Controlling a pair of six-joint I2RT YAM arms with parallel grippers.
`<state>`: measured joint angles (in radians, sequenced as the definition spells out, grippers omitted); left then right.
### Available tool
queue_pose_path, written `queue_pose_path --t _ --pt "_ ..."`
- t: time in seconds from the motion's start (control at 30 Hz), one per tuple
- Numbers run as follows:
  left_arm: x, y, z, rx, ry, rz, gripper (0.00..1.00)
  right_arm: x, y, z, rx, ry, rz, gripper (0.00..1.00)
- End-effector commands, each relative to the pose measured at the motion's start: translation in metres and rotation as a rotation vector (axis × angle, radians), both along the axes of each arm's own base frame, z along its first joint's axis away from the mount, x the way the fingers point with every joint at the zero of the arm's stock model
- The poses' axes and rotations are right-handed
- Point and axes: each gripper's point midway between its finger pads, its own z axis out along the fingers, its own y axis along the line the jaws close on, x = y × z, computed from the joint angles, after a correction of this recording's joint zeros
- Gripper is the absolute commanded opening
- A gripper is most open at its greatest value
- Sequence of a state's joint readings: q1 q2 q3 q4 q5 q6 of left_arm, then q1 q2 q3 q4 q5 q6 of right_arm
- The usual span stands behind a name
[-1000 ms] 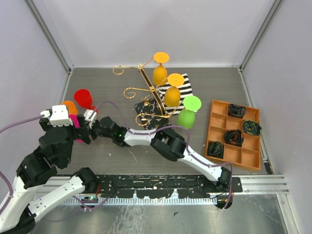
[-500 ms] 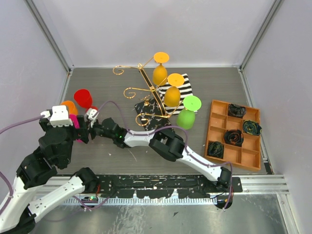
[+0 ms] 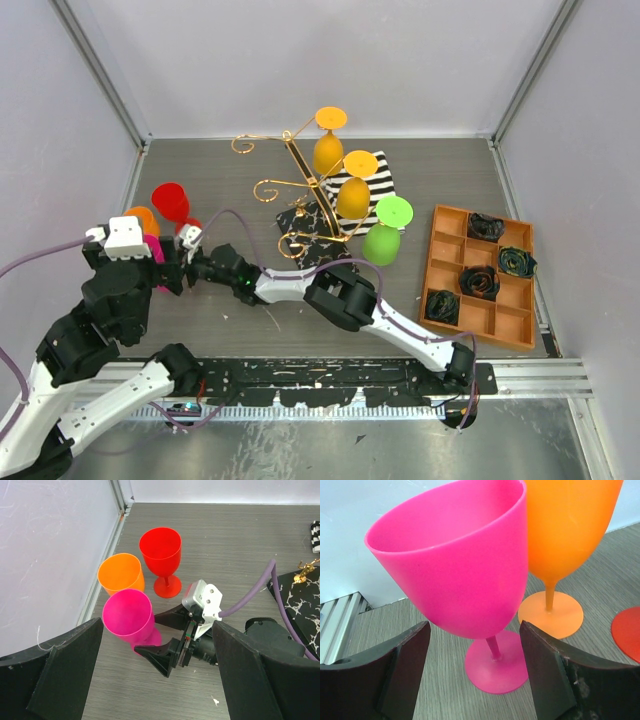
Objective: Place the wine glass upside down on the wine glass rack
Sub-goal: Pick up the wine glass at the corner of the board.
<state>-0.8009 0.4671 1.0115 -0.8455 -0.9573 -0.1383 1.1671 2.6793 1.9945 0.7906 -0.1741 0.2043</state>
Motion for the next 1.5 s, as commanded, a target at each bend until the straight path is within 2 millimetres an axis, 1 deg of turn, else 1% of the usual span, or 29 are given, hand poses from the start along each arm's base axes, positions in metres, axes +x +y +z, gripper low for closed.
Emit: queue_pose_path --t 0.0,0.2,0.5,0.87,1.17,1.37,1.47 --pt "0.003 -0.001 0.005 -0.023 -0.026 0.016 0.98 0.005 0.000 0.041 0.104 -0.082 -0.009 0.78" --pt "0.005 -0.004 0.003 -0.033 -0.014 0.016 0.97 0.011 -0.003 0.045 0.136 -0.080 -0.011 0.78" --pt "0.008 -0.009 -0.008 -0.026 0.012 0.021 0.97 0.015 -0.012 0.047 0.192 -0.059 -0.003 0.78" --pt "0.009 -0.007 -0.008 -0.002 0.005 0.022 0.97 0.018 -0.017 0.048 0.246 -0.056 -0.031 0.77" --pt "0.009 -0.006 -0.011 0.008 0.008 0.026 0.97 0.014 -0.012 0.045 0.270 -0.056 -0.010 0.76" --pt "0.009 -0.006 -0.011 0.014 0.009 0.026 0.97 0.008 -0.001 0.035 0.261 -0.063 0.012 0.76" --pt "0.009 -0.005 -0.011 0.013 0.007 0.028 0.97 0.008 0.003 0.029 0.252 -0.058 0.011 0.77"
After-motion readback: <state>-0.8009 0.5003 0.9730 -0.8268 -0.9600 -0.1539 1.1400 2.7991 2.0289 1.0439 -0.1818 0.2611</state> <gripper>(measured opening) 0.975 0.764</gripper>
